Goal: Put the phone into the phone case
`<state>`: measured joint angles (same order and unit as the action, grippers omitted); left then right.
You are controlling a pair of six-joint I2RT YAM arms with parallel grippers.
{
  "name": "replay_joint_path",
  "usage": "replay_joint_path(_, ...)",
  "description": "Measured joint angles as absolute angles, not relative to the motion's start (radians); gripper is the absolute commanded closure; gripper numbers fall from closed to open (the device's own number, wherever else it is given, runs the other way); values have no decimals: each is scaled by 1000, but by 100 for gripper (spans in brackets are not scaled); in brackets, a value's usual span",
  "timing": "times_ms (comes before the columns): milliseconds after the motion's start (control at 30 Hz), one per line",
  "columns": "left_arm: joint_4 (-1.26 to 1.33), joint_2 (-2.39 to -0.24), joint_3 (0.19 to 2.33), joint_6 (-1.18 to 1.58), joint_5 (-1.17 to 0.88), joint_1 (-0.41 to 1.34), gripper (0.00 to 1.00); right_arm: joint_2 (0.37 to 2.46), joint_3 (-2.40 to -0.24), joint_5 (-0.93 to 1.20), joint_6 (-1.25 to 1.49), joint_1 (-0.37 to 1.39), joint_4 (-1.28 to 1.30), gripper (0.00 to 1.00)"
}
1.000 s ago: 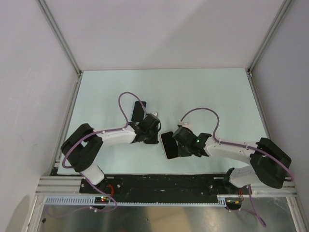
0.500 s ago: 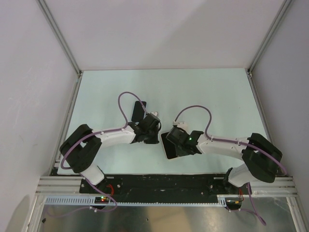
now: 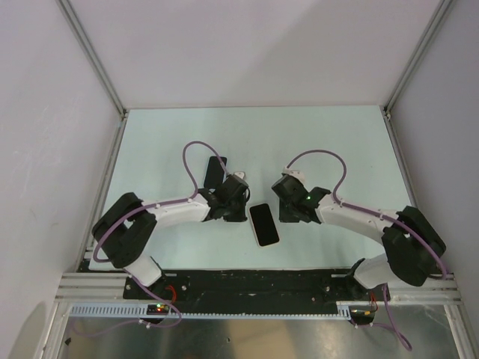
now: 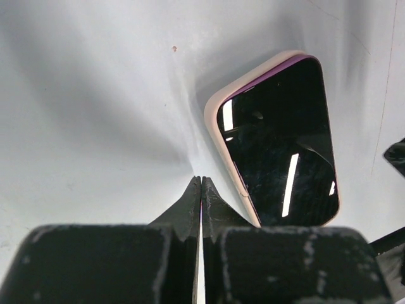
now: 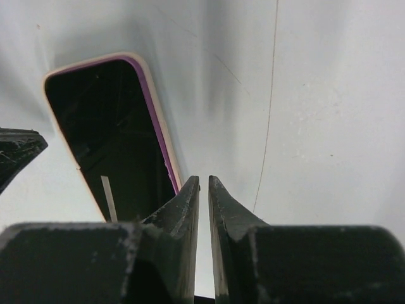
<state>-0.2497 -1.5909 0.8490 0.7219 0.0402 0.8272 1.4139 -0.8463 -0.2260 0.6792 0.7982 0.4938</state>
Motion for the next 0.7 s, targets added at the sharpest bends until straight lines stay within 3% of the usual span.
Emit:
replay_joint_path(367, -250, -1666, 893, 713, 30, 827, 100, 1518, -846, -215, 689, 897, 484, 86)
replay_joint_path(700, -288, -1717, 959, 673, 30, 826, 100, 1492, -828, -260, 742, 1007, 519, 85)
